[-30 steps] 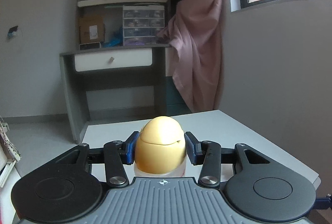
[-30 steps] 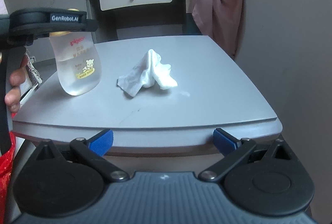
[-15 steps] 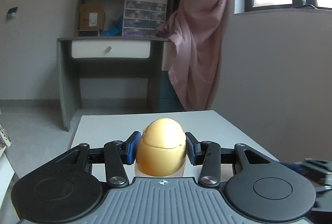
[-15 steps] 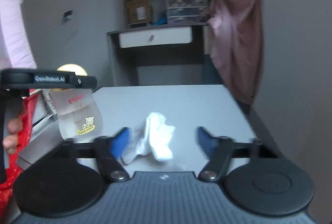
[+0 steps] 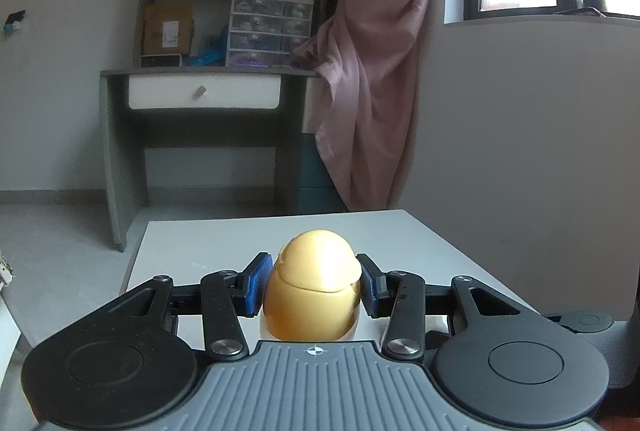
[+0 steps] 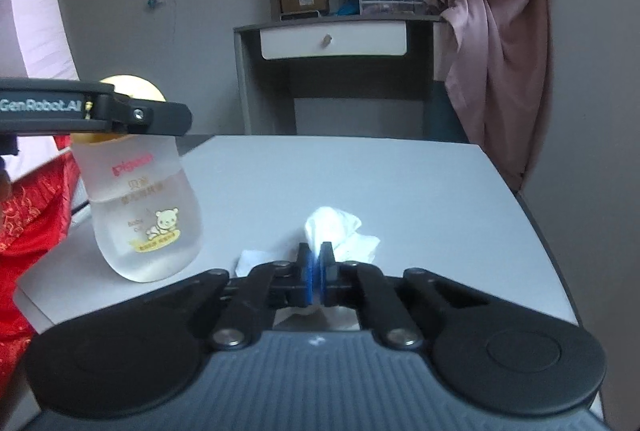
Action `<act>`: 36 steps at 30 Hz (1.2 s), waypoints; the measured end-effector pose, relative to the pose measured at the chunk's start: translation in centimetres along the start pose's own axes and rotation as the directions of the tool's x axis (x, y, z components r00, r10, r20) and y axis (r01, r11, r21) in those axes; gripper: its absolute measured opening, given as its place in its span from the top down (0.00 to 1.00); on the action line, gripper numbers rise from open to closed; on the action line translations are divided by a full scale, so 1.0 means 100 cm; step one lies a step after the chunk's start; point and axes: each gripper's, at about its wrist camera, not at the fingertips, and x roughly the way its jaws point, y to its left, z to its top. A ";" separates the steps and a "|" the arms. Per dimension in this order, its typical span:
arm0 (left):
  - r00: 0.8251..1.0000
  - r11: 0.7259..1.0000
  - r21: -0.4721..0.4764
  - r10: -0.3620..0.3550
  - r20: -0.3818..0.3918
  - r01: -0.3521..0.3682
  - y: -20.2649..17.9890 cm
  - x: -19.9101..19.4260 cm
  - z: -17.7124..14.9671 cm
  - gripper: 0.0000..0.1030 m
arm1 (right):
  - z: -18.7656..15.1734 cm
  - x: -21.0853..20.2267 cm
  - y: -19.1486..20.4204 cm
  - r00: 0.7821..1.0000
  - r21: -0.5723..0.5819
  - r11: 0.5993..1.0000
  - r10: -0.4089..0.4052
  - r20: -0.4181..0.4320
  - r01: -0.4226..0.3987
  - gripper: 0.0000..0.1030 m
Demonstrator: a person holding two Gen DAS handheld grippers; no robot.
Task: Clean container
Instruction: 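Lift the bottle with the left gripper while the right gripper pinches the white tissue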
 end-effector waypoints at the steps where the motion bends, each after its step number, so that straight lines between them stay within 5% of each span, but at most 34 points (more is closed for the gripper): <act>1: 1.000 1.000 -0.004 -0.003 -0.001 0.003 0.001 0.000 0.000 0.56 | -0.001 -0.001 -0.002 1.000 0.017 1.000 0.009 0.003 -0.009 0.97; 5: 1.000 1.000 -0.006 -0.008 -0.006 0.008 0.003 0.000 0.000 0.56 | -0.003 -0.009 -0.006 0.999 0.053 0.998 0.034 0.019 -0.035 0.97; 8: 1.000 1.000 -0.011 -0.014 -0.011 0.013 0.005 0.001 0.001 0.56 | -0.003 -0.021 -0.009 0.990 0.089 0.988 0.124 0.071 -0.130 0.97; 16: 1.000 1.000 -0.007 -0.013 -0.018 0.012 0.006 0.003 0.005 0.56 | 0.003 -0.027 0.011 0.932 0.087 0.933 0.335 0.140 -0.348 0.97; 21: 1.000 1.000 -0.005 -0.015 -0.024 0.015 0.007 0.003 0.008 0.56 | 0.007 -0.030 0.018 0.873 0.106 0.878 0.438 0.215 -0.466 0.97; 28: 1.000 1.000 -0.004 -0.004 -0.025 0.004 0.008 0.002 0.009 0.56 | 0.003 -0.012 0.018 0.870 0.154 0.861 0.457 0.183 -0.485 0.97; 36: 1.000 1.000 0.000 -0.009 -0.027 0.009 0.009 0.003 0.010 0.56 | -0.015 0.004 0.016 0.891 0.220 0.864 0.446 0.085 -0.453 0.97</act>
